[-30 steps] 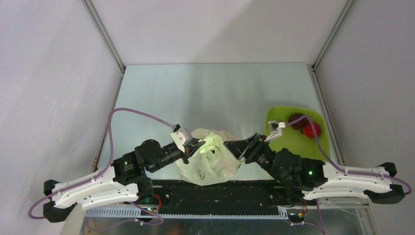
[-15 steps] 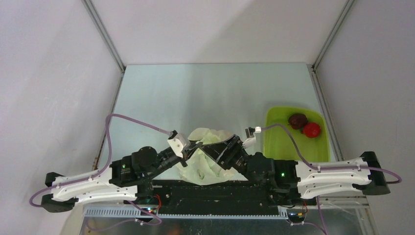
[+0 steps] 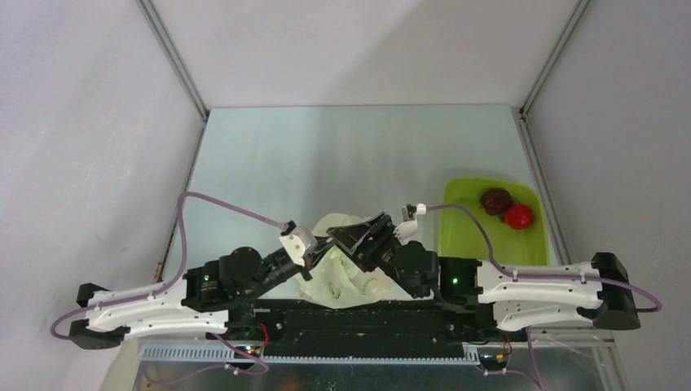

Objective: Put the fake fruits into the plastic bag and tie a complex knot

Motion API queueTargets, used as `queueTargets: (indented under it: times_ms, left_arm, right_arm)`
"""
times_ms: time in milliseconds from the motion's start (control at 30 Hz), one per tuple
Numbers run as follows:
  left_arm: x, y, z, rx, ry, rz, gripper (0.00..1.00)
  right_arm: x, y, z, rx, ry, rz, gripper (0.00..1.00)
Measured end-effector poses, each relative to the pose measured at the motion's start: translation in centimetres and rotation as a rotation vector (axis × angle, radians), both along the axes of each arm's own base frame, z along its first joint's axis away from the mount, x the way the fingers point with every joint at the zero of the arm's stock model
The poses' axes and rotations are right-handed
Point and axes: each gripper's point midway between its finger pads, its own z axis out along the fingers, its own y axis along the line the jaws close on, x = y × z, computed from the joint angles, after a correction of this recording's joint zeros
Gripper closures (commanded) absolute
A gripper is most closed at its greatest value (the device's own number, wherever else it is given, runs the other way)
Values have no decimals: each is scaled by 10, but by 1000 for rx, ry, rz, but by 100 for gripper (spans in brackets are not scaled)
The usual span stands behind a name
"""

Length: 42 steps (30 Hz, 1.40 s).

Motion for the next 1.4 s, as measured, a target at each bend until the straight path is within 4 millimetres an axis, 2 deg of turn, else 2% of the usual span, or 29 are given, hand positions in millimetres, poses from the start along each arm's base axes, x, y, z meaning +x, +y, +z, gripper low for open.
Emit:
queueTargets:
  times_ms: [133, 400, 600, 833, 1067, 1267, 1333, 1367, 1400]
  left_arm:
    - [-1, 0, 0, 7, -9, -5, 100]
    - [-5, 0, -2, 32, -28, -13, 100]
    - [-8, 0, -3, 46, -42, -14, 100]
    - [-10, -2, -6, 64, -51, -14, 100]
    - [-11, -2, -11, 87, -52, -16, 100]
    - [-11, -1, -16, 119, -61, -20, 100]
    - [-11, 1, -19, 137, -60, -21, 84]
    - [-11, 2, -20, 146, -58, -22, 61]
    - [-11, 2, -19, 154, -56, -25, 48]
  right_arm:
    - [2, 5, -2, -1, 17, 7, 34]
    - [8, 13, -8, -25, 36, 13, 46]
    - [8, 12, -13, -64, 27, 12, 57]
    - [13, 7, -19, -124, 0, -15, 62]
    - [16, 7, -24, -168, -25, -24, 75]
    - [18, 9, -29, -196, -40, -12, 92]
    - [19, 9, -31, -213, -50, -4, 100]
    - [19, 10, -32, -222, -58, 1, 100]
    - [19, 10, -32, -229, -65, 5, 100]
